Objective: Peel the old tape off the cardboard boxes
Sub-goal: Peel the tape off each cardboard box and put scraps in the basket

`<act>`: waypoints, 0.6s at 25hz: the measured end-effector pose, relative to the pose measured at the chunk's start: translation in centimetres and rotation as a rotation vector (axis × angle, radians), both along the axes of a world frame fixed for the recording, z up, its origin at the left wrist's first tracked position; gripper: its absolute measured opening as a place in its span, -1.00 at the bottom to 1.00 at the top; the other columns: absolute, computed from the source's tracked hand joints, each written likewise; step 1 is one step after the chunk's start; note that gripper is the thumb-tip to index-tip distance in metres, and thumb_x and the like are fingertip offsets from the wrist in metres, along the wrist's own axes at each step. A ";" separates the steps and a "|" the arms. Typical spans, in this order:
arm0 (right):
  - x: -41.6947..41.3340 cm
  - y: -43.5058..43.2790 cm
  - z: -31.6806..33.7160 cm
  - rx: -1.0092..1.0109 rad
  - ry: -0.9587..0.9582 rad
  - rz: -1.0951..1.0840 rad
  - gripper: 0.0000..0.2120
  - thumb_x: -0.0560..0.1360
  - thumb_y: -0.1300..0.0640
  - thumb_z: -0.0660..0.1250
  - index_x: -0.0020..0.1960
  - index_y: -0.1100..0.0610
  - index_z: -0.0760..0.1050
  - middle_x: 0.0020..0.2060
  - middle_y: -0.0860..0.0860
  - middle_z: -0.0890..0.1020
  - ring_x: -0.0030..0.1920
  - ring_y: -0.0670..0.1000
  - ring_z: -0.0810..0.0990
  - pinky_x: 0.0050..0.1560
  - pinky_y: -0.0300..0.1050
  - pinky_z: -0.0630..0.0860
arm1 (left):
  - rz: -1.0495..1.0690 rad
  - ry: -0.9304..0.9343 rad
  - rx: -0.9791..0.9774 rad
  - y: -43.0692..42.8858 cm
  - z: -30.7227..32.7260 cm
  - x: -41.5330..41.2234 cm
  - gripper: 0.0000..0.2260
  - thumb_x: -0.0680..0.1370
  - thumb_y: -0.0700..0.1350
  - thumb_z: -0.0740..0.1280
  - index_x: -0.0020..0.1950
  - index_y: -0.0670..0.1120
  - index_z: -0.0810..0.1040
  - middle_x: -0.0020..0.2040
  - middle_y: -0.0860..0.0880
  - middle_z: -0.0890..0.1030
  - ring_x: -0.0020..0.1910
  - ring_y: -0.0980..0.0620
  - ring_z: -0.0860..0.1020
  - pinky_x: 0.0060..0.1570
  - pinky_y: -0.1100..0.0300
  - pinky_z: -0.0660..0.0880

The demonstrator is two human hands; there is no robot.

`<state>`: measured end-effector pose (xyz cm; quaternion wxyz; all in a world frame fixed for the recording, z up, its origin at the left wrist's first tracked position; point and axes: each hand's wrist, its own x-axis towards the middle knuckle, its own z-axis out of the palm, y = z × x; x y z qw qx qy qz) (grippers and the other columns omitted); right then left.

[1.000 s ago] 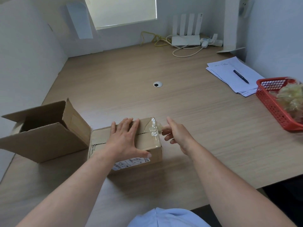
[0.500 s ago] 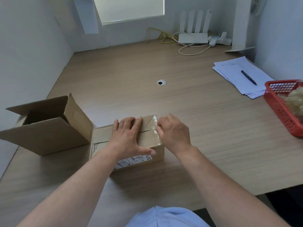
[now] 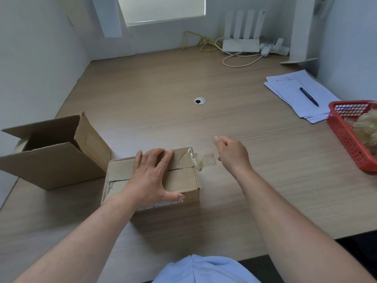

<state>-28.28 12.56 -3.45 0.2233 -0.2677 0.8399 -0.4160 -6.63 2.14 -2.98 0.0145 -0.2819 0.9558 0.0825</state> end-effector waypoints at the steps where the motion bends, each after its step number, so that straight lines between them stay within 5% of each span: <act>1: -0.1 -0.2 -0.1 -0.034 -0.020 0.035 -0.66 0.55 -0.05 0.21 -0.20 0.21 0.52 -0.33 0.02 0.54 -0.21 0.10 0.59 -0.16 -0.01 0.49 | -0.007 0.008 -0.013 0.3 0.1 0.1 0.16 0.10 0.60 0.07 0.58 0.04 -0.08 0.46 -0.02 0.05 0.46 0.10 -0.14 0.42 0.01 -0.44; 4: 0.6 -1.0 0.2 -0.122 -0.240 0.199 -0.73 0.51 0.01 0.31 -0.09 0.22 0.61 -0.22 0.01 0.61 -0.20 -0.03 0.51 -0.16 -0.11 0.42 | -0.019 0.029 -0.025 1.2 0.4 0.4 0.15 0.12 0.58 0.11 0.58 0.00 -0.01 0.46 -0.07 0.11 0.49 0.02 -0.06 0.43 -0.02 -0.41; 10: 1.4 -2.1 0.7 -0.105 -0.355 0.455 -0.78 0.53 0.14 0.28 -0.07 0.22 0.66 -0.17 -0.08 0.64 -0.18 -0.21 0.52 -0.27 -0.52 0.36 | -0.018 0.060 -0.062 2.7 0.6 1.1 0.11 0.15 0.53 0.19 0.55 -0.09 0.14 0.45 -0.16 0.23 0.48 -0.05 0.03 0.46 -0.10 -0.29; 15: 1.1 -2.2 1.5 -0.112 -0.430 0.510 -0.89 0.49 0.23 0.30 -0.19 0.11 0.55 -0.23 -0.03 0.62 -0.21 -0.12 0.52 -0.10 -0.24 0.38 | -0.019 0.037 -0.087 3.3 0.8 1.4 0.09 0.18 0.51 0.19 0.56 -0.10 0.13 0.45 -0.14 0.20 0.48 -0.05 0.00 0.46 -0.12 -0.28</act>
